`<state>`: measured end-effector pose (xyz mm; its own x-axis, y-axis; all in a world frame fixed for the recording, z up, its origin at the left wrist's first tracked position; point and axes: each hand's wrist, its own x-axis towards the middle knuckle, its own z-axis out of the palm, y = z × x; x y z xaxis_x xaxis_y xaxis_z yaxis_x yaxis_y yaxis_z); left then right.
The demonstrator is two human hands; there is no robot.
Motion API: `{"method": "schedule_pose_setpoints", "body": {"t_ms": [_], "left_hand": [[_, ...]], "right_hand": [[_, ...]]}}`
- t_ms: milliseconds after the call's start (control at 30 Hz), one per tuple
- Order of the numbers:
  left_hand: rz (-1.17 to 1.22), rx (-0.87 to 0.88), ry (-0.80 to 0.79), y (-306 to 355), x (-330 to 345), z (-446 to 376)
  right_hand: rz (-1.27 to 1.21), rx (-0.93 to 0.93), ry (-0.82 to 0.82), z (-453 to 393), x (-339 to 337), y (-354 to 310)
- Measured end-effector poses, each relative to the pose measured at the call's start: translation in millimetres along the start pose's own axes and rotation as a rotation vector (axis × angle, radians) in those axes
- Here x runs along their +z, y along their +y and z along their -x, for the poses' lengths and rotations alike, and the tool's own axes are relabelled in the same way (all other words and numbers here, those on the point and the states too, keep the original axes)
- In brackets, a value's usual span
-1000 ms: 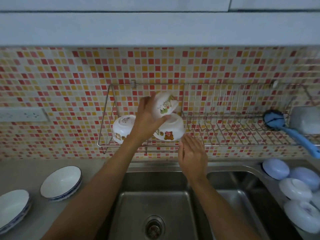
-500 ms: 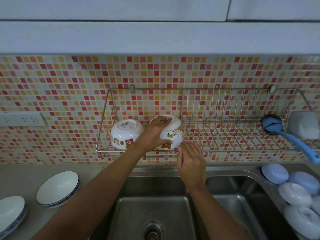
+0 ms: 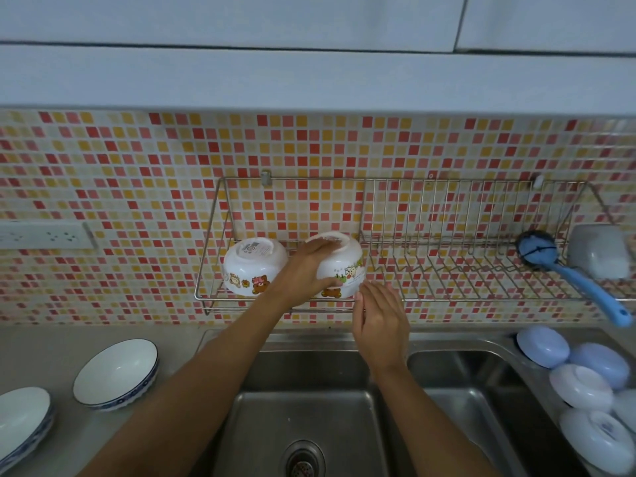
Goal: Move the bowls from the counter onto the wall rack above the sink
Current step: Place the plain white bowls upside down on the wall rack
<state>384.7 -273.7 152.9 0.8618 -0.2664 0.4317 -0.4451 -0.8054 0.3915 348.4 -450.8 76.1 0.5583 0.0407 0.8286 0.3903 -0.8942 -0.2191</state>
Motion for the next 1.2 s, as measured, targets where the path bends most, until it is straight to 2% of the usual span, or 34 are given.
{"method": "schedule_pose_setpoints", "body": {"t_ms": [300, 400, 667, 900, 1033, 1200], "left_hand": [[-0.025, 0.041, -0.011, 5.7, -3.0, 4.4], [-0.026, -0.001, -0.003, 5.4, -3.8, 6.9], [-0.125, -0.025, 0.154, 10.0, -4.2, 31.3], [-0.231, 0.03, 0.041, 9.8, -1.0, 35.3], [-0.296, 0.004, 0.015, 15.3, 0.3, 35.4], [-0.447, -0.095, -0.003, 22.0, 12.9, 64.0]], "right_hand": [[0.024, 0.012, -0.024, 1.3, 0.2, 0.7], [0.029, 0.011, -0.031, 0.9, -0.8, -0.9], [0.026, 0.036, -0.06, 0.7, -4.9, -4.4], [0.054, 0.032, -0.079, 2.8, -9.5, -6.1], [0.055, 0.036, -0.111, 0.0, -13.1, -4.2], [-0.022, 0.126, -0.142, 8.2, -19.5, -9.5]]}}
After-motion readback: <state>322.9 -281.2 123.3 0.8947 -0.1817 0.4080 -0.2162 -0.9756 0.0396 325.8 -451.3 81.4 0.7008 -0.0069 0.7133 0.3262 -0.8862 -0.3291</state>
